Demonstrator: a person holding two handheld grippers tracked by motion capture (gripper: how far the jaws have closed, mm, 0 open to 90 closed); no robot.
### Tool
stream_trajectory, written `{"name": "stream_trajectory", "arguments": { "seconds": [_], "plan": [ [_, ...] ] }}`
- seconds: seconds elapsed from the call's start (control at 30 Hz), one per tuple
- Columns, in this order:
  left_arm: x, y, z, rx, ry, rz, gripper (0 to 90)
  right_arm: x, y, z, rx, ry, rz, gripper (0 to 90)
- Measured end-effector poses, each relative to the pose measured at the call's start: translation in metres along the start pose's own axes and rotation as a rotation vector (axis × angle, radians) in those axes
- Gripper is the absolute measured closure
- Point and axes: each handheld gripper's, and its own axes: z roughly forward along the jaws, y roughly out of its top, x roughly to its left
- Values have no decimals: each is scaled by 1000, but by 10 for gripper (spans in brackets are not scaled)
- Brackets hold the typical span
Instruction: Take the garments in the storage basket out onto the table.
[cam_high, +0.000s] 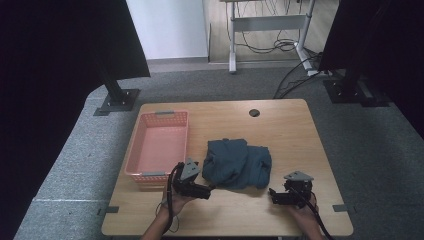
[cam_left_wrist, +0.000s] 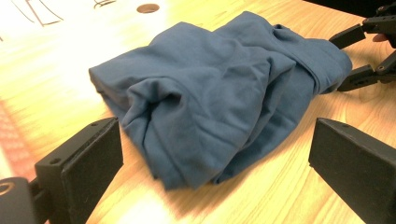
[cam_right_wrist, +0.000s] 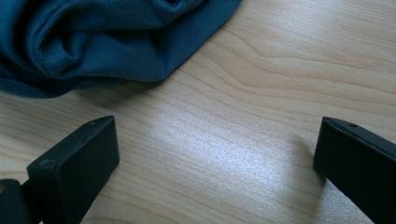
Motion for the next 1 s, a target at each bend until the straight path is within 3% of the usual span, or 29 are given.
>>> {"name": "stream_trajectory", "arguments": {
  "seconds": [0.5, 1.0],
  "plan": [
    [4, -38, -35, 12, 9, 3, 27, 0, 0, 0, 0, 0, 0, 0],
    [29, -87, -52, 95, 62, -78, 26, 0, 0, 0, 0, 0, 0, 0]
  ]
}}
